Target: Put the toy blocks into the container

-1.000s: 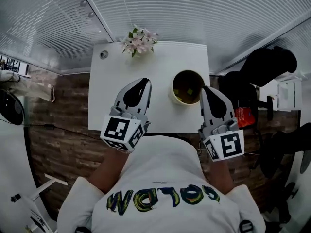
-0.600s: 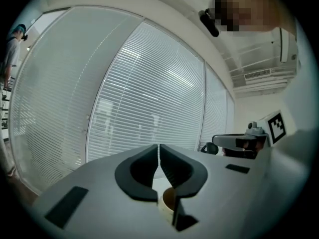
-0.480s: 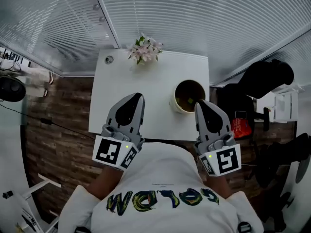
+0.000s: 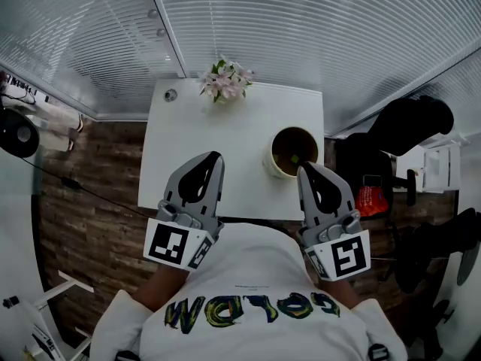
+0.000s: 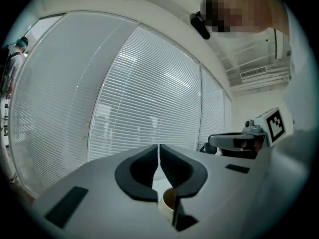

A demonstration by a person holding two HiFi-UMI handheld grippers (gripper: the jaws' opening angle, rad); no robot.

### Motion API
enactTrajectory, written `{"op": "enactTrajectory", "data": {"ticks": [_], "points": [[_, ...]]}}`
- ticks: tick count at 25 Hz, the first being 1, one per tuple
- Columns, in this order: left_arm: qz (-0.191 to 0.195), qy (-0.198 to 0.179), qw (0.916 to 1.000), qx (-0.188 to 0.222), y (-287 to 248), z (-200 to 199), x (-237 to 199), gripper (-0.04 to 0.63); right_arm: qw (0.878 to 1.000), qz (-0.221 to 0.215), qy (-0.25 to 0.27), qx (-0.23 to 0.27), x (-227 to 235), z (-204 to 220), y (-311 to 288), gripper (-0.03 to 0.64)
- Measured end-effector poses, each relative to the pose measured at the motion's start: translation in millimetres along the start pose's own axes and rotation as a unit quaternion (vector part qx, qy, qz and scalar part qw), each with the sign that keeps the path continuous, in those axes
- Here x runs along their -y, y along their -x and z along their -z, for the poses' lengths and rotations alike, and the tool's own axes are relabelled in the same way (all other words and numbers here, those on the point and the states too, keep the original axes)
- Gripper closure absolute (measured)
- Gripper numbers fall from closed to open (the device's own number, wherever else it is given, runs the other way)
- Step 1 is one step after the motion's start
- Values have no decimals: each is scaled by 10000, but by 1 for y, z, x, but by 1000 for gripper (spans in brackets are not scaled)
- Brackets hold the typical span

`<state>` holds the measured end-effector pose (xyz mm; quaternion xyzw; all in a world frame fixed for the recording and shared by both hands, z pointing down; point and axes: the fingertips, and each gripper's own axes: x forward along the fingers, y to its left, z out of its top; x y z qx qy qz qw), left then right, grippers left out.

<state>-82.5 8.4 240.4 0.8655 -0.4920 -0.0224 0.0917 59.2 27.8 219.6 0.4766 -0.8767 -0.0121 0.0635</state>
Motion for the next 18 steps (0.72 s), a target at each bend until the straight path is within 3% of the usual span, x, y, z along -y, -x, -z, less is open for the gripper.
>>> {"op": "enactTrajectory", "data": {"ticks": [18], "points": [[80, 71, 9999, -110, -3, 4, 2, 572, 10000, 9, 48, -31, 2, 0, -1, 610]]}}
